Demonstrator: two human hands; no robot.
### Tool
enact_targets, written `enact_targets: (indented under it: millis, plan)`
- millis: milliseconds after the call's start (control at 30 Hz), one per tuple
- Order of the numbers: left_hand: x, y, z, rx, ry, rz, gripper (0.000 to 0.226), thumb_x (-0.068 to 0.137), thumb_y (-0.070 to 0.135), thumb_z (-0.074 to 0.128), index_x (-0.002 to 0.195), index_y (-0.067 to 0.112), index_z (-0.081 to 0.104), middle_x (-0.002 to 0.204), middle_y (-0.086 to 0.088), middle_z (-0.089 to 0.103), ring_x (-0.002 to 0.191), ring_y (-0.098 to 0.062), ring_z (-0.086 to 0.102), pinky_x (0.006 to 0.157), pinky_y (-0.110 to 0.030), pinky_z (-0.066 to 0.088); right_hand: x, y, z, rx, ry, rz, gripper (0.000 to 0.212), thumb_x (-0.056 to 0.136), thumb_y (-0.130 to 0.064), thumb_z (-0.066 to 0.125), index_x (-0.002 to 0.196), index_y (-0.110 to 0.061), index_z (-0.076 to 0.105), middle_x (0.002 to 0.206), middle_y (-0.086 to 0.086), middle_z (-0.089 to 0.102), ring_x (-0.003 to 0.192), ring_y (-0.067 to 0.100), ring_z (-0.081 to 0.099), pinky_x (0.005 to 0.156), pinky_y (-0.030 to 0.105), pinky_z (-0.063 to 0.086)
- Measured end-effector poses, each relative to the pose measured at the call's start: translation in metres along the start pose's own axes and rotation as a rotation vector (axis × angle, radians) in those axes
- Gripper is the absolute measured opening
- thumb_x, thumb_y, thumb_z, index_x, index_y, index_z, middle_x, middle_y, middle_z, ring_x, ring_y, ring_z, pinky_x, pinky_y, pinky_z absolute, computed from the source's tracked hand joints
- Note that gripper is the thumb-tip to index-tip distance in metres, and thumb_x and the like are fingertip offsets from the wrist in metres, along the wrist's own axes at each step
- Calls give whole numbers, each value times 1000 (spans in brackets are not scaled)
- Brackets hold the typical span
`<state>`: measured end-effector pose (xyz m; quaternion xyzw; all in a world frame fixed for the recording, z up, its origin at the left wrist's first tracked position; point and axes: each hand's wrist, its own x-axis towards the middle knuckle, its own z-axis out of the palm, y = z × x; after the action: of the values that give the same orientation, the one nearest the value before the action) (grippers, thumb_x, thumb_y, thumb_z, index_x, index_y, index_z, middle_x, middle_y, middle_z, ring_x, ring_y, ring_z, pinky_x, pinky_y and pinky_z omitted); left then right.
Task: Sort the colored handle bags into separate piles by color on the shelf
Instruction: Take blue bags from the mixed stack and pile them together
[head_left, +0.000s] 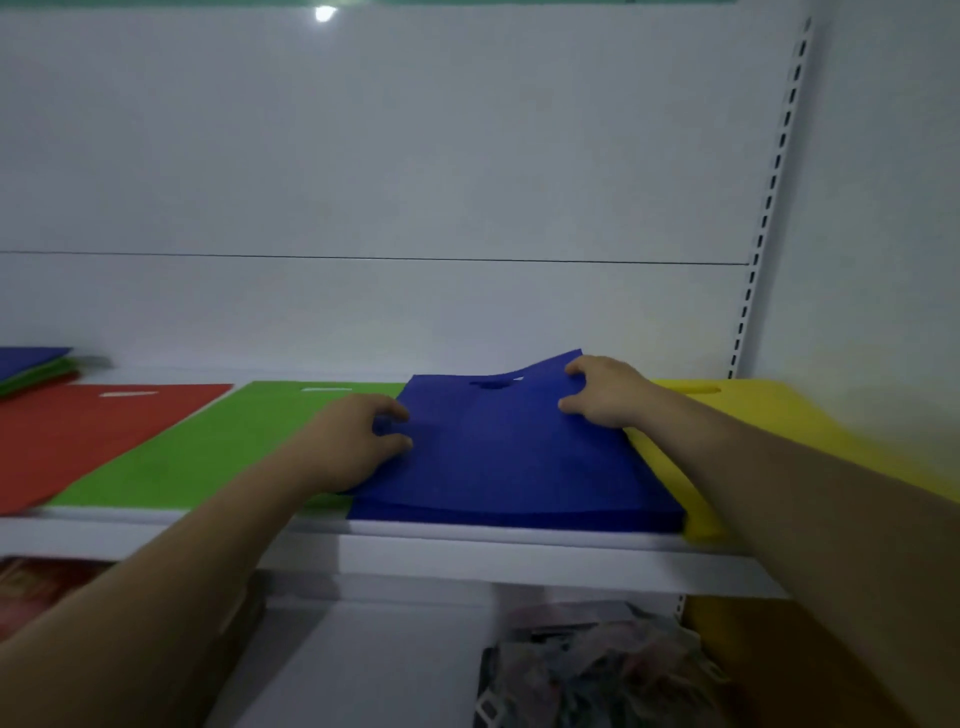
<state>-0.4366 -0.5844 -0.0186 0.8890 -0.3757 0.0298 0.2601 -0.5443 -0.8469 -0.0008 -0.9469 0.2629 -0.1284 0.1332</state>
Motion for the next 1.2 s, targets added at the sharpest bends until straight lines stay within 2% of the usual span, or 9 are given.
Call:
enact_targets:
  millis: [167,267,400,533,733,833,933,1033,1200]
  plan:
    - [-14,4,1,78,-185,36,50,83,50,62,128,28,55,141,7,46,126,-13,43,99,-22,29,1,10,7,-182,-80,44,61,92,-46,52,143,-18,35,143,7,41,125,27,44,101,36,41]
    - [-20,4,1,58,-310,83,60,78,58,63,132,34,49,145,12,40,131,-9,37,99,-20,26,-3,10,6,-154,-138,23,63,93,-49,50,145,-17,34,149,5,35,133,25,38,106,34,35]
    - [-26,3,1,36,-369,118,87,60,69,69,136,37,43,146,19,35,132,-4,34,98,-18,24,-11,8,5,-203,-234,15,56,93,-52,48,136,-16,49,140,3,47,125,21,46,105,34,37]
    - [-27,1,2,28,-328,147,77,69,59,73,137,36,43,145,18,36,131,-5,35,97,-18,25,-13,12,4,-203,-233,44,48,93,-51,48,114,-11,65,118,6,62,104,22,59,94,37,47]
    - [-27,0,3,39,-347,151,81,66,63,72,137,37,43,146,16,37,131,-6,36,99,-19,26,-18,12,5,-208,-231,60,48,95,-48,47,112,-8,65,114,9,63,103,24,59,90,36,46]
    - [-25,0,0,34,-357,129,88,63,68,70,139,36,40,148,13,35,133,-8,35,100,-20,26,-16,11,2,-212,-209,55,50,95,-49,47,119,-9,61,122,8,60,108,24,56,94,35,46]
    - [-21,5,-6,8,-333,84,82,68,69,63,140,38,38,150,9,33,135,-13,33,102,-24,27,-15,7,-5,-194,-160,29,55,95,-50,47,130,-7,53,134,10,52,120,26,51,102,38,41]
    - [-20,12,-9,-17,-279,71,68,81,58,59,141,37,36,151,6,31,136,-15,32,99,-24,27,-11,1,-9,-181,-126,-22,59,96,-48,45,139,-8,42,143,10,44,127,26,44,105,37,38]
    - [-26,16,-11,-9,-166,9,68,84,53,59,143,33,34,152,6,32,136,-16,33,107,-29,27,5,-16,-7,-138,-107,-120,65,96,-49,46,146,-10,32,151,7,34,134,25,37,107,33,33]
